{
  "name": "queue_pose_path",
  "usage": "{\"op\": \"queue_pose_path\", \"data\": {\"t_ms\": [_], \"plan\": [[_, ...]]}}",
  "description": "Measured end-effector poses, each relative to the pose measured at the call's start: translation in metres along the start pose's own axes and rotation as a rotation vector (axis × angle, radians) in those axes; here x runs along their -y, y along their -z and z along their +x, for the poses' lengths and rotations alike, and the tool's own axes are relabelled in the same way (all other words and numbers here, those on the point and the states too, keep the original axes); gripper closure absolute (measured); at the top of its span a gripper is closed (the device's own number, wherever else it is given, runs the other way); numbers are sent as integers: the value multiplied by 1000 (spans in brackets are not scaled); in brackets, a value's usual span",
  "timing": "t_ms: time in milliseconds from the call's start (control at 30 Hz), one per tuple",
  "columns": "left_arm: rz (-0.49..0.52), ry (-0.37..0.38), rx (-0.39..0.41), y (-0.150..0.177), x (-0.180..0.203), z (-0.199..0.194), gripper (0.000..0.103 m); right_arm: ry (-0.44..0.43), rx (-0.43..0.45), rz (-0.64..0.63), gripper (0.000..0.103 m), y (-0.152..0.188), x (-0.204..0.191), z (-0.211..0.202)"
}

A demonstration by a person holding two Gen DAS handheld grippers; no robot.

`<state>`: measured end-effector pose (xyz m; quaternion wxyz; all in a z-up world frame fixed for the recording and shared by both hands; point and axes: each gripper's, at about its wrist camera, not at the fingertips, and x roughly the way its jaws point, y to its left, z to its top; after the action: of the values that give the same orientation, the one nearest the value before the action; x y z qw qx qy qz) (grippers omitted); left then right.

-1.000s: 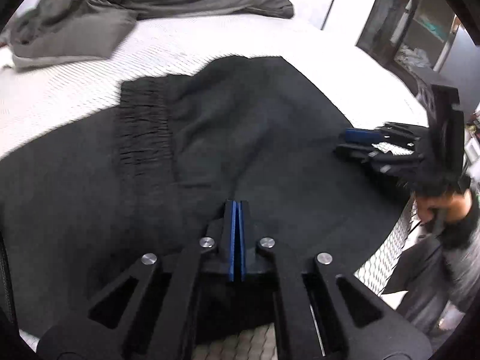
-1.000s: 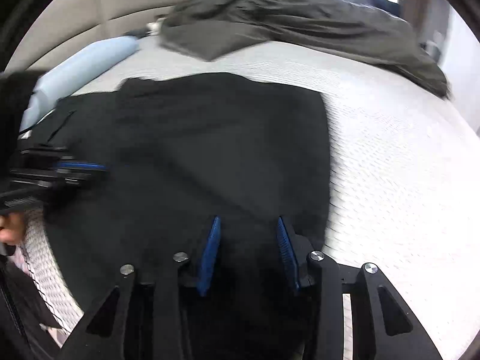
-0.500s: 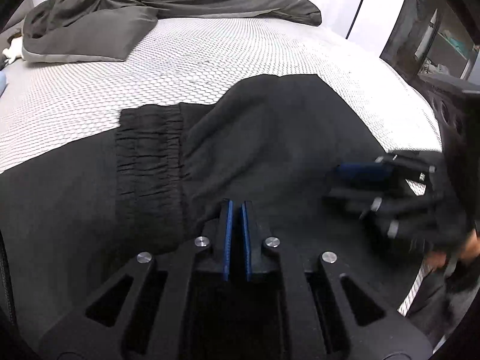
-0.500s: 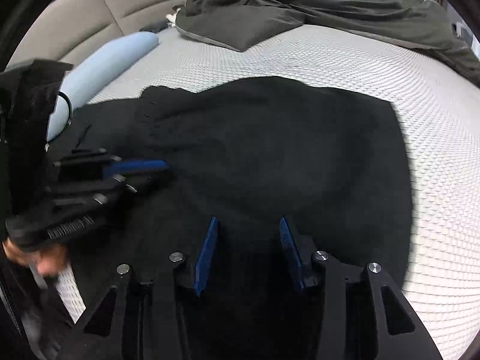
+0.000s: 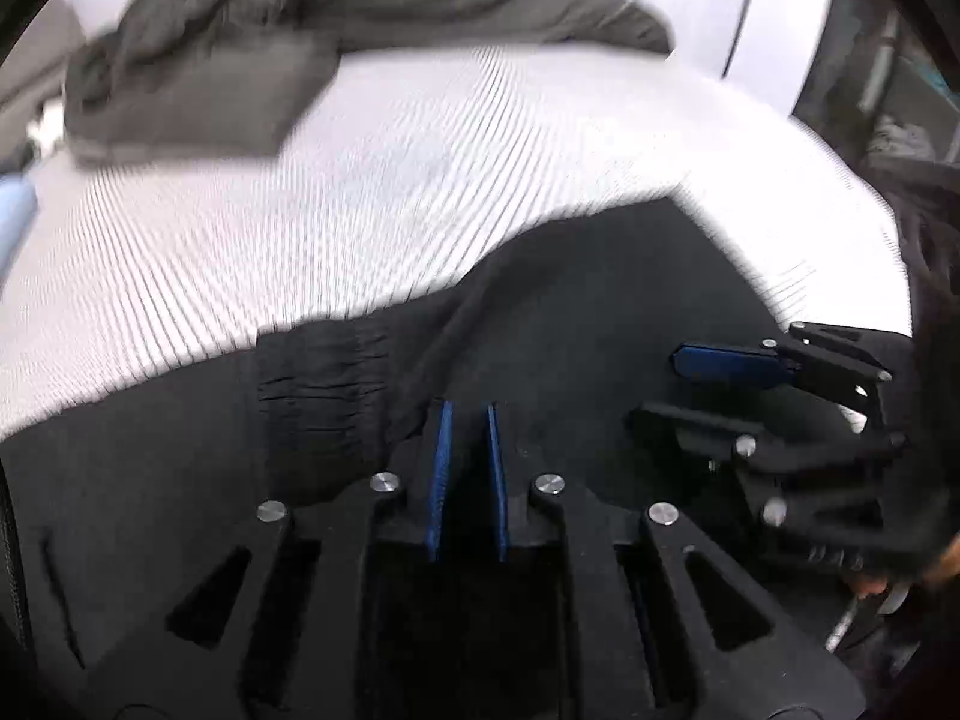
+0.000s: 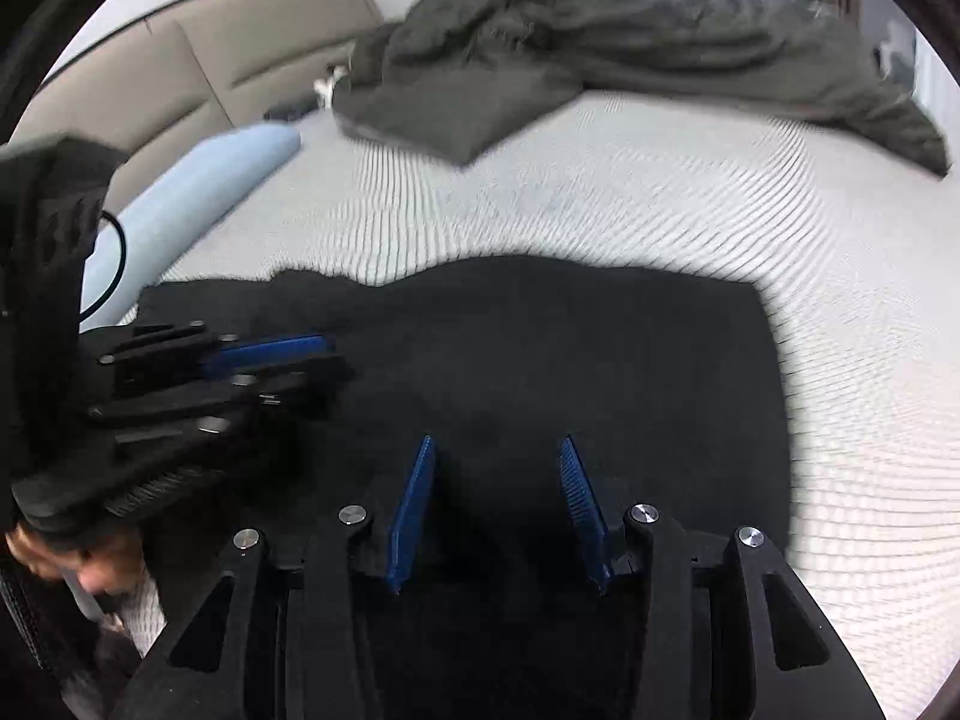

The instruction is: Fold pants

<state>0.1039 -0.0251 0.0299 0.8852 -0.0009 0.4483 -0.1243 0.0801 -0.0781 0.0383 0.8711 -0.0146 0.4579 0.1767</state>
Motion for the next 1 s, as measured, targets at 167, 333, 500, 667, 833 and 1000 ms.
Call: {"op": "queue_pose_path", "data": {"t_ms": [167, 333, 500, 667, 833, 1000], "plan": [[-69, 108, 9, 11, -37, -10, 102, 137, -47, -105, 58, -3, 11, 6], [-76, 1, 34, 15, -40, -35, 102, 202, -28, -41, 58, -1, 40, -13], [-80, 11, 136, -9, -27, -49, 101, 76, 92, 48, 58, -28, 24, -21], [-75, 36, 82, -33, -6, 1, 101, -32, 63, 152, 58, -57, 16, 17], [-143, 115, 30, -24, -33, 26, 102, 51, -33, 7, 58, -54, 5, 40], [-131, 117, 37, -17, -42, 13, 102, 303, -15, 43, 58, -43, 44, 22]]}}
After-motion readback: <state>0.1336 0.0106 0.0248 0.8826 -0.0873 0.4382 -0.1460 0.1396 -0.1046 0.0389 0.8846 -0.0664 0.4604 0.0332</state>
